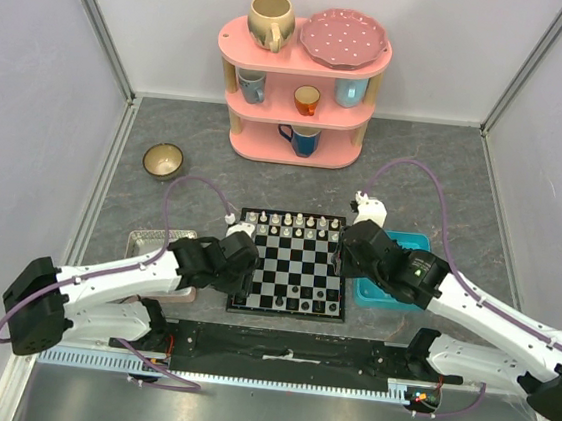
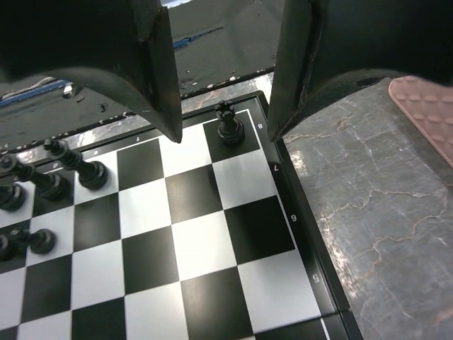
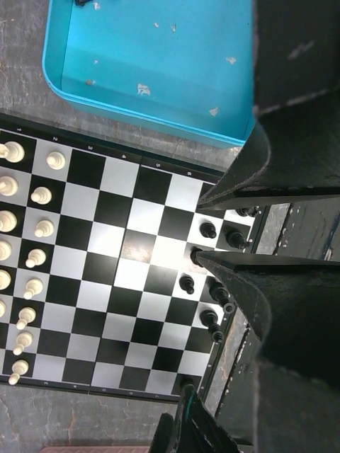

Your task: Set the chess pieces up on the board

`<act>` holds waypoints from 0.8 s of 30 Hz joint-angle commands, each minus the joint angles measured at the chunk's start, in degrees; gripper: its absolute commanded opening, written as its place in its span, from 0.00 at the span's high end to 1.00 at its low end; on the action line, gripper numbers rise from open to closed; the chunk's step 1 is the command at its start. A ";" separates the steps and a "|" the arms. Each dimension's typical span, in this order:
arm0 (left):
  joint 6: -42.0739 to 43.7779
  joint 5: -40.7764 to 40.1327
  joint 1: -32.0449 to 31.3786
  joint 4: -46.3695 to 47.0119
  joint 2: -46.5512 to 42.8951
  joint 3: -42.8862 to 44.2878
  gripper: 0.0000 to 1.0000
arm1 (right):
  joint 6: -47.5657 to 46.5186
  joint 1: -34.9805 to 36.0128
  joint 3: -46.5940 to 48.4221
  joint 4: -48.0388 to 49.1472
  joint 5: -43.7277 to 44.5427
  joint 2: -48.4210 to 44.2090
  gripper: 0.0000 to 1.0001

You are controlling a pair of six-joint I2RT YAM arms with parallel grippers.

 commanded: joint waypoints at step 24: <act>30.47 17.61 33.07 -2.98 -4.55 21.98 0.29 | -9.65 -41.41 -0.36 5.30 -6.12 15.93 0.55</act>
